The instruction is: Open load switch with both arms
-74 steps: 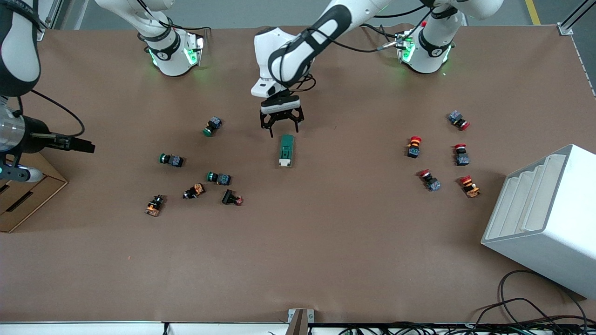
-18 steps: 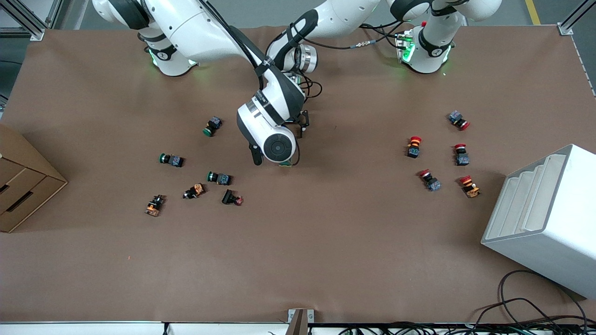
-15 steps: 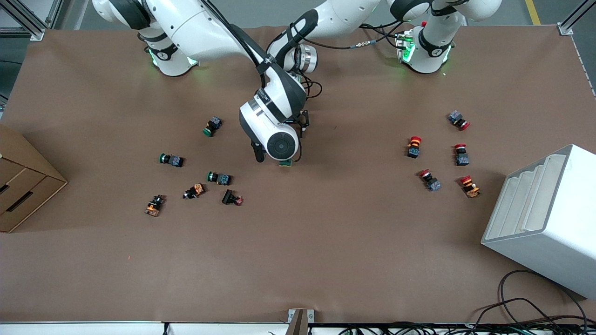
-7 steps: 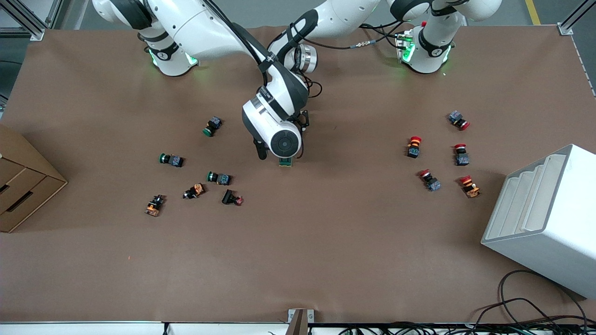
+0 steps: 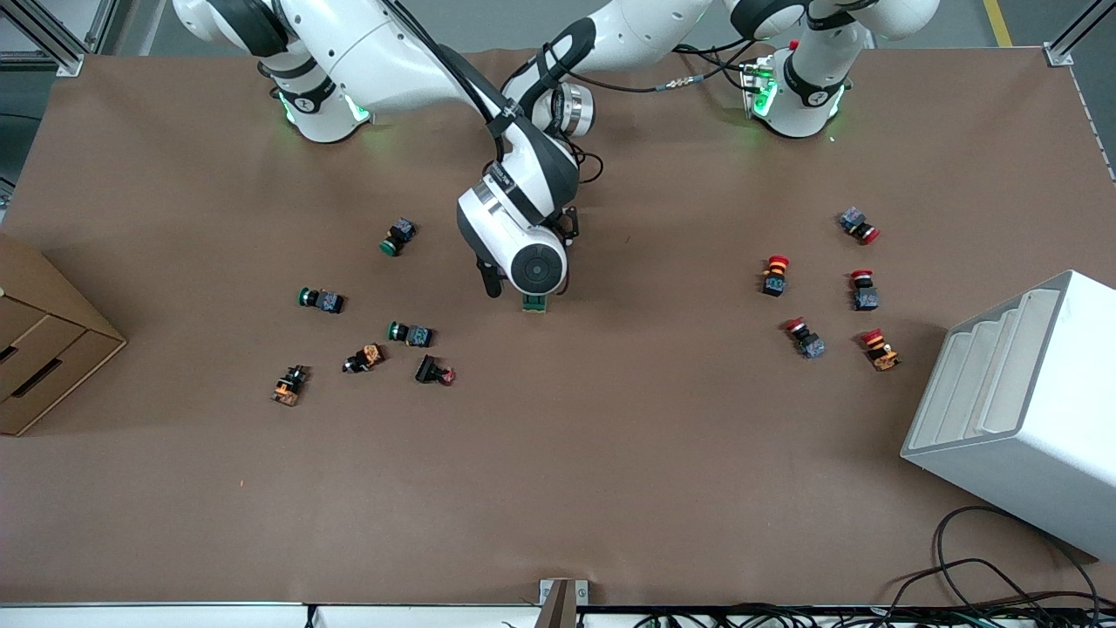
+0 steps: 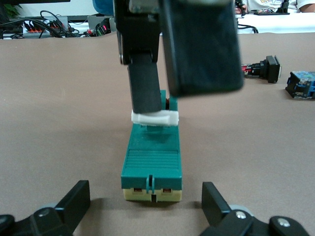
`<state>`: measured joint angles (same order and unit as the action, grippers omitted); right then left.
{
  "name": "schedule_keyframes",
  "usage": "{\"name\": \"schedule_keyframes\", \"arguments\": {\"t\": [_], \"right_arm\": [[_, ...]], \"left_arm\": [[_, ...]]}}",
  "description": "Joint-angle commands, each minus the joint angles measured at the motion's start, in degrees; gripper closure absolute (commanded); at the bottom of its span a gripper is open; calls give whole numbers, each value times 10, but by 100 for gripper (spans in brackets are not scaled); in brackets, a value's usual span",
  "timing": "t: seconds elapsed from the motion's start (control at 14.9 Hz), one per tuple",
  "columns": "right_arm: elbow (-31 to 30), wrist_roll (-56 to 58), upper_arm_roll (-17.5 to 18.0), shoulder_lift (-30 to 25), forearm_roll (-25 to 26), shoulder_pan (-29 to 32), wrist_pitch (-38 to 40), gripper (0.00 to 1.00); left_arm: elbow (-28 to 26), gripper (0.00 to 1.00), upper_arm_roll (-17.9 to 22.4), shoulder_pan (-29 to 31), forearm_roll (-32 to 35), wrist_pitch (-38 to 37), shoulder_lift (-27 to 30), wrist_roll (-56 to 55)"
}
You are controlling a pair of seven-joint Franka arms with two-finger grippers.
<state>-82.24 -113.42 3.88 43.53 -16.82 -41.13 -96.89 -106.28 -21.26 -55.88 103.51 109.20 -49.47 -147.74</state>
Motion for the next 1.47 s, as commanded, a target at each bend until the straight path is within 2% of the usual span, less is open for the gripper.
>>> {"name": "schedule_keyframes", "arguments": {"t": [0.0,0.34,0.54,0.6,0.74,0.87,1.07,1.21,1.41], "right_arm": [[-6,-1,-1,4,-8,-4,-7,0],[12,6,-1,-3,-9,17,0,0],[41,83,-5,-19,-4,47,2,0],[41,136,-12,-33,11,55,1,0],[39,256,-26,-63,79,84,3,0],[37,403,-27,-90,122,142,20,0],[36,641,-27,-133,135,233,37,0],[37,807,-27,-166,156,289,56,0],[37,1016,-27,-207,176,363,86,0]], "left_arm": [[30,0,4,-5,5,12,-28,-2],[30,0,4,-5,5,12,-27,0],[34,0,4,-5,4,13,-27,3],[34,0,4,-5,4,13,-27,3],[34,0,4,-5,3,13,-24,3],[38,1,2,-5,-3,13,-18,5],[58,2,-1,-5,-51,12,-6,28],[66,2,-1,-5,-107,12,18,64],[108,2,-1,2,-188,12,44,125]]}}
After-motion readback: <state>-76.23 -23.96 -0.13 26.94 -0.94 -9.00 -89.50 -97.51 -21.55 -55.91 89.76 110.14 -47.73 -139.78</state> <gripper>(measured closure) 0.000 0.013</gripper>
